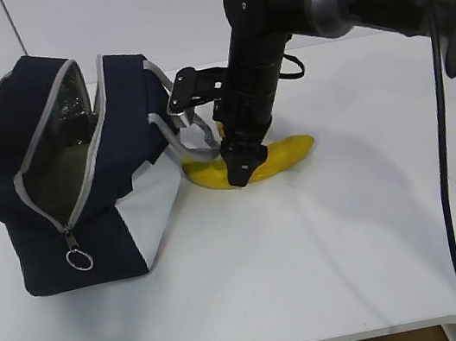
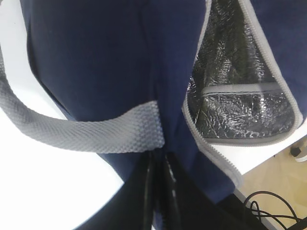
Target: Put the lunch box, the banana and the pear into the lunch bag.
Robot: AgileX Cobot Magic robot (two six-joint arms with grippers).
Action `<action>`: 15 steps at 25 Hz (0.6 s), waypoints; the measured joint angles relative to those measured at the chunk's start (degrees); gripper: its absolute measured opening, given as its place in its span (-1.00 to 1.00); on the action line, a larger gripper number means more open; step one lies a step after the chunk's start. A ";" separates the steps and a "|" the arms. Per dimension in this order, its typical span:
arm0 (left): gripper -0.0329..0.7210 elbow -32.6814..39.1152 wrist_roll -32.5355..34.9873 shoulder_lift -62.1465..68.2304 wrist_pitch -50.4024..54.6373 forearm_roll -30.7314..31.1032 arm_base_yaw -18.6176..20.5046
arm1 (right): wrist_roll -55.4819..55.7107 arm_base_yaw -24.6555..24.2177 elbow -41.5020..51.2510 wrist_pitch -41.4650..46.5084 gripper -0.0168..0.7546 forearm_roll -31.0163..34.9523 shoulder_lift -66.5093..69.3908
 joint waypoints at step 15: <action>-0.92 0.00 0.00 0.00 0.00 1.07 0.00 | 8.96 0.00 0.00 0.00 0.31 2.18 0.00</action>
